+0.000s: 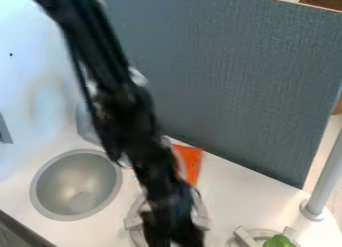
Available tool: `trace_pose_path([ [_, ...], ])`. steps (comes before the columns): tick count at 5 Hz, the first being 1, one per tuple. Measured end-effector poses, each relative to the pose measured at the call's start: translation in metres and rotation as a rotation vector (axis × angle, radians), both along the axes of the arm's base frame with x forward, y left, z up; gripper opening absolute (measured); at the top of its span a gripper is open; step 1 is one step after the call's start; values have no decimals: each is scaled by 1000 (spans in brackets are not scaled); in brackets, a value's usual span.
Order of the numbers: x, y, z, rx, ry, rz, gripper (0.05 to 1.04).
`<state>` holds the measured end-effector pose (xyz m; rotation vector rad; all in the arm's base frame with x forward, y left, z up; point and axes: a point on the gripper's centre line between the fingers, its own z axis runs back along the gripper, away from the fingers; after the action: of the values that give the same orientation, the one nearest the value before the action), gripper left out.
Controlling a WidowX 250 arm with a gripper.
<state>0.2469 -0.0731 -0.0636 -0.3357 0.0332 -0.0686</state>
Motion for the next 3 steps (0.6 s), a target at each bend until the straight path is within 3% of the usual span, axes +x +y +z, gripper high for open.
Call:
trace_pose_path([
  [1, 5, 11, 26, -229, -19, 39, 998],
  [2, 14, 24, 39, -223, -49, 110, 998],
  [3, 32, 49, 56, -57, -186, 199, 998],
])
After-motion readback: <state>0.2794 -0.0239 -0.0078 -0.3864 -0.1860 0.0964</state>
